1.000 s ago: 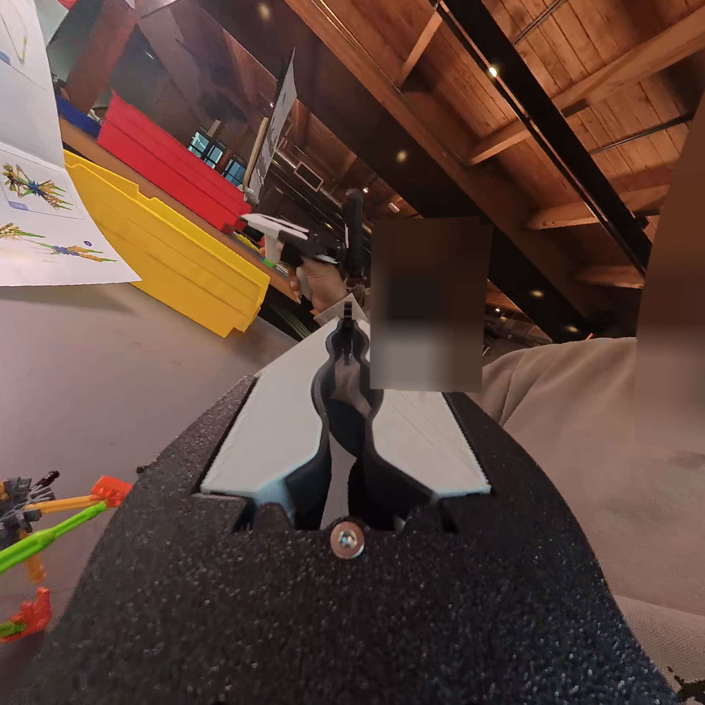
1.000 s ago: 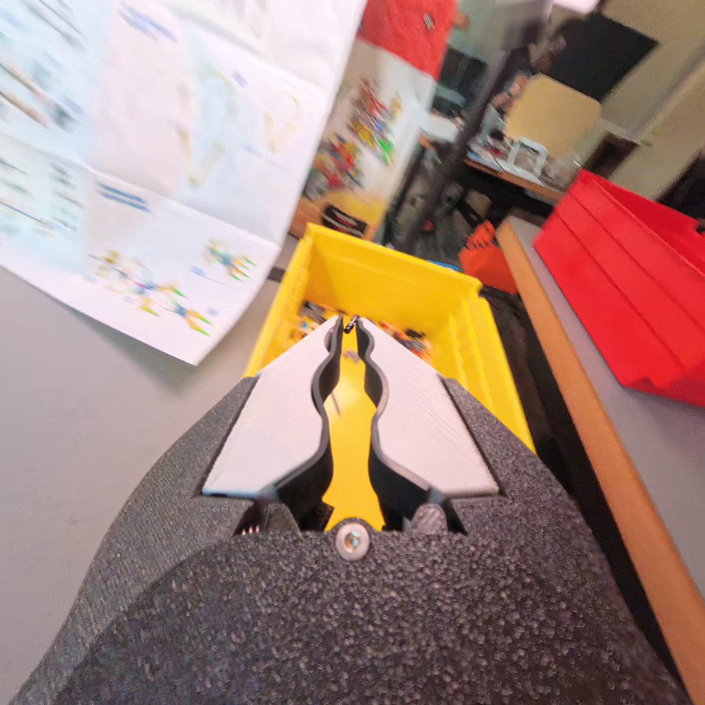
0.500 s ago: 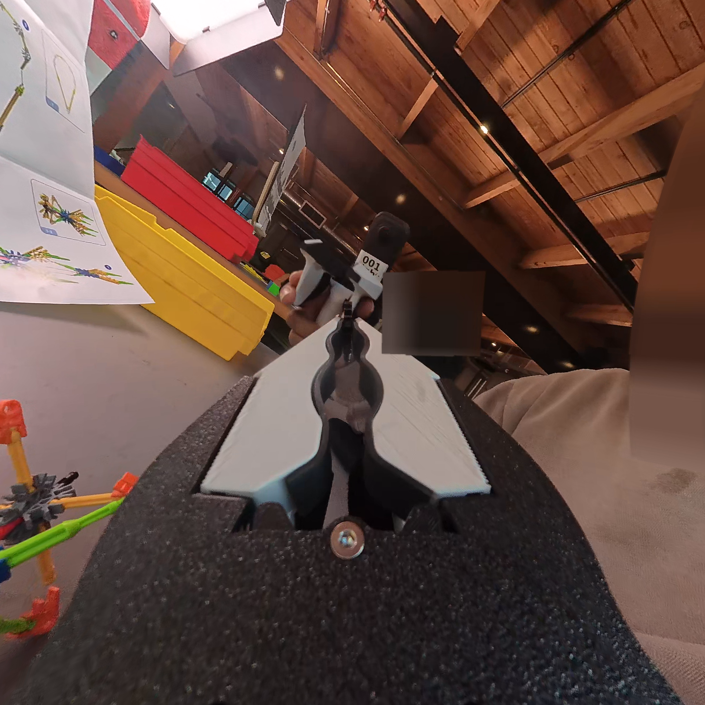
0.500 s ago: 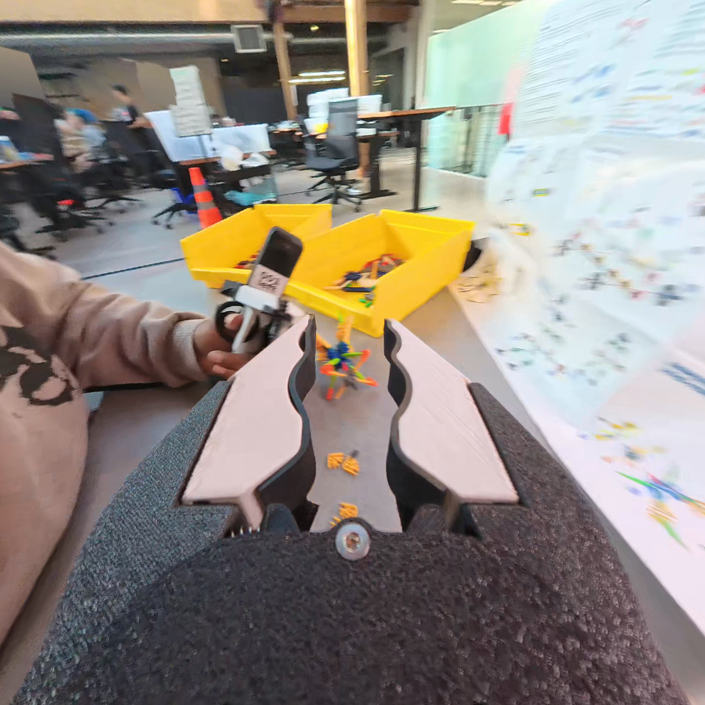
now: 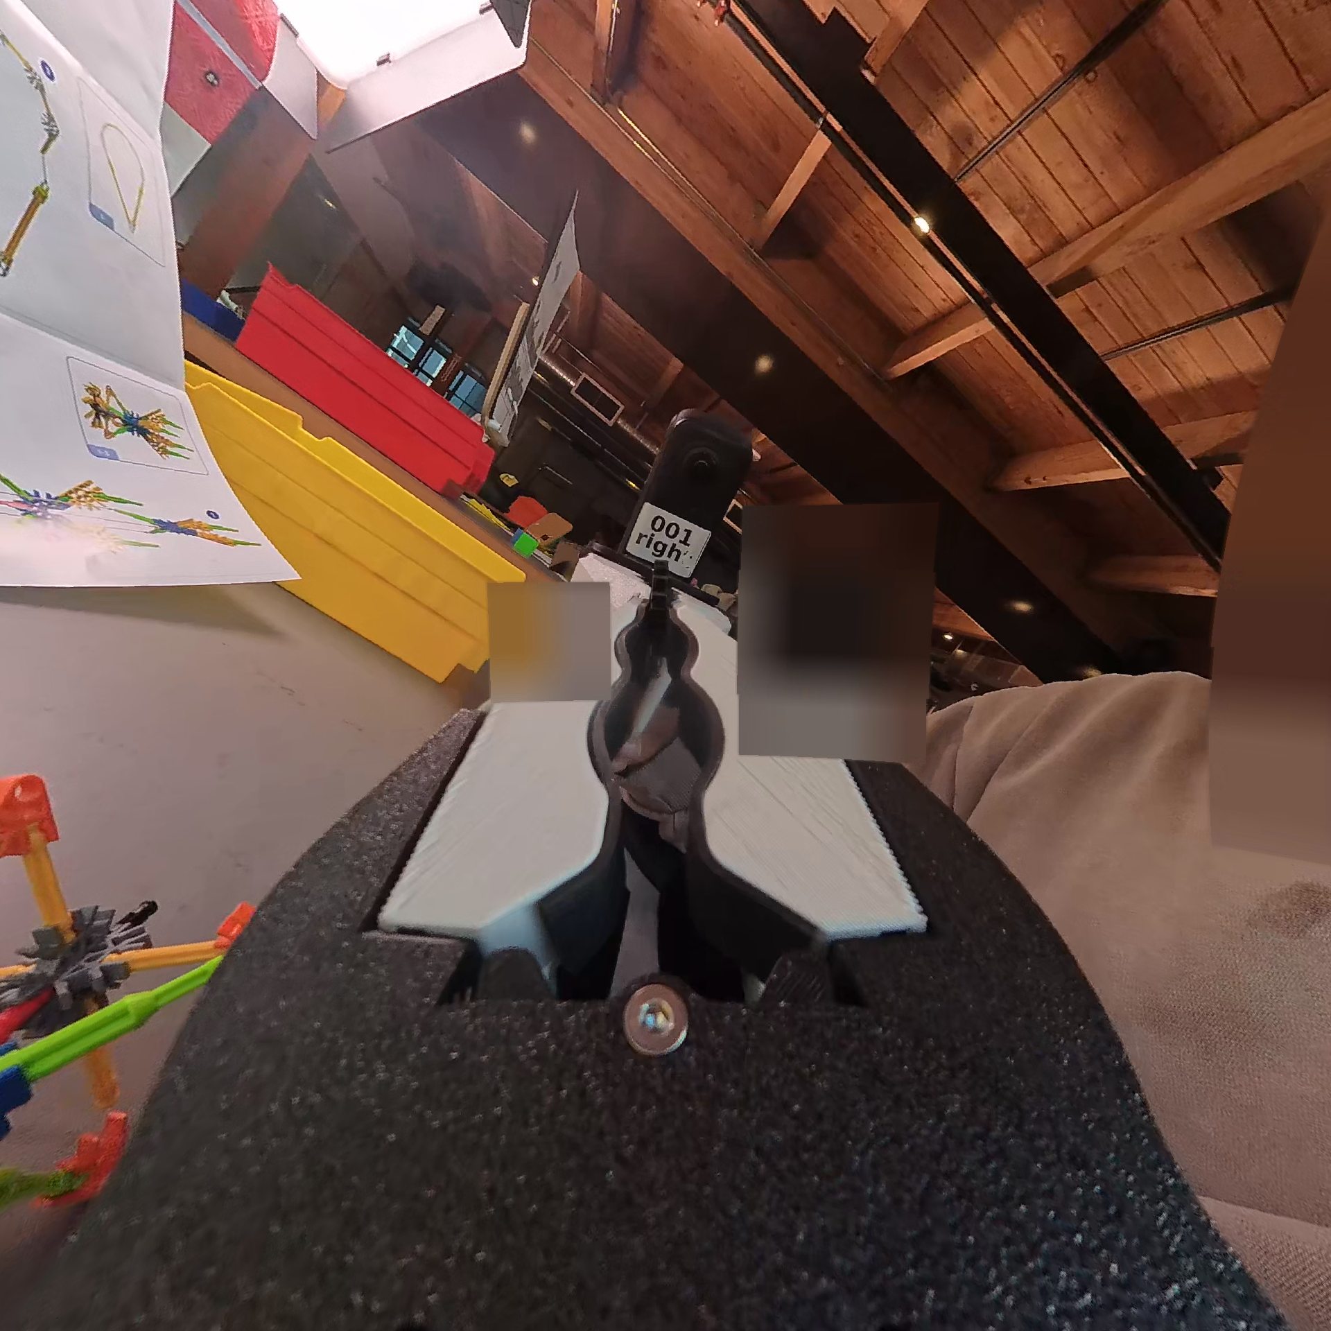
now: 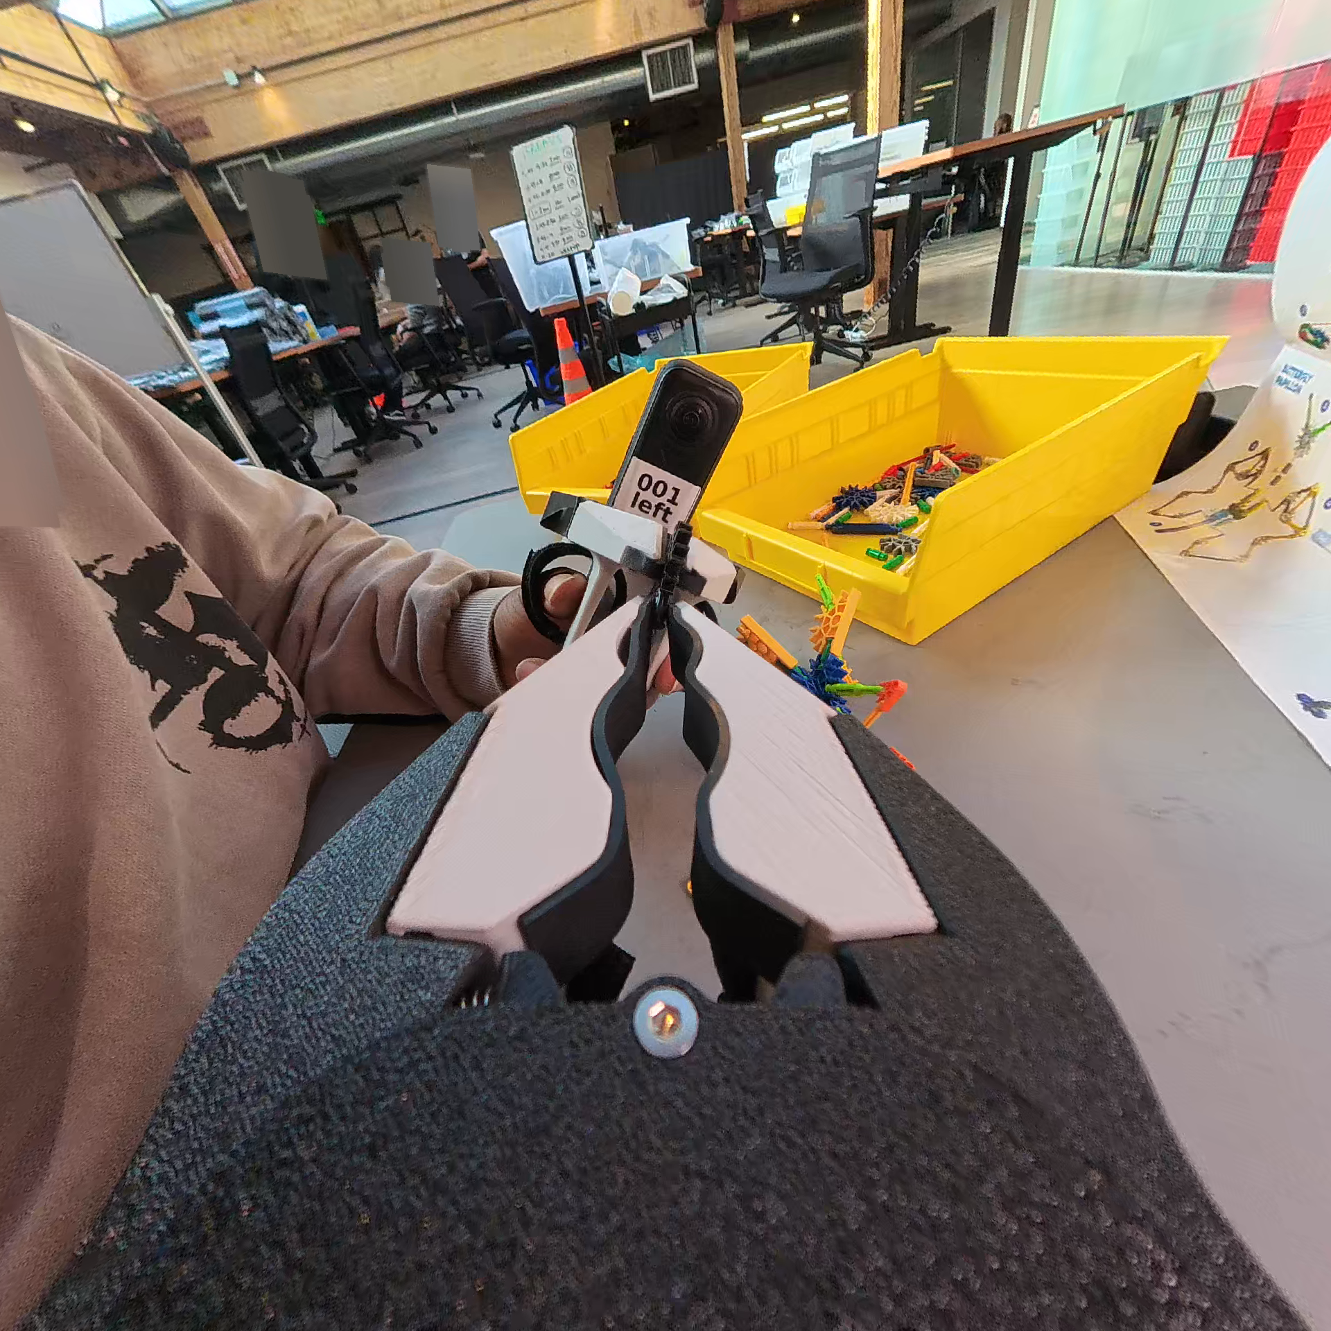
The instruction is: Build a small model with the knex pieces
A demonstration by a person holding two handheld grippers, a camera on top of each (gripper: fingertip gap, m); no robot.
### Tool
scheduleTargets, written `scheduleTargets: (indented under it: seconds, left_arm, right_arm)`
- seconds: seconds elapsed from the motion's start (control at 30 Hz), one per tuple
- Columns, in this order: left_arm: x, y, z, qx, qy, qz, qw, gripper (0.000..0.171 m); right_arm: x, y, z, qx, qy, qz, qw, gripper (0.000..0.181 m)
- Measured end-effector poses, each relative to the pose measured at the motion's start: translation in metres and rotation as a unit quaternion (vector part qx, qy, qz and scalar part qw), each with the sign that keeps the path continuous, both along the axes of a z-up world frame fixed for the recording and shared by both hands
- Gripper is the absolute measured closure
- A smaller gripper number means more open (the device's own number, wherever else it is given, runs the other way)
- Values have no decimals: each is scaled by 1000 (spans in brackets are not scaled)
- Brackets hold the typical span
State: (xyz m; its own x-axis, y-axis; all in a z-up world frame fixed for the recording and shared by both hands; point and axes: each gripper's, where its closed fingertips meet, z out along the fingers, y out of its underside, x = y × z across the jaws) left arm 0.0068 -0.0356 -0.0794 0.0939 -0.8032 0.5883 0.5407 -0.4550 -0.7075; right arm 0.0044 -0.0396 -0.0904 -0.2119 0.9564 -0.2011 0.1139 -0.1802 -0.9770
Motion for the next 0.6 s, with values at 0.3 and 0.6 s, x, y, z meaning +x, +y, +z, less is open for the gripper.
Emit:
scheduleTargets:
  seconds: [0.3, 0.6]
  left_arm:
    - [6, -4, -3, 11, 30, -10, 999, 169]
    - [8, -8, -3, 60, 94, 12, 994, 169]
  right_arm:
    - [7, 2, 5, -17, 14, 7, 1000, 181]
    - [9, -1, 8, -69, 33, 23, 997, 180]
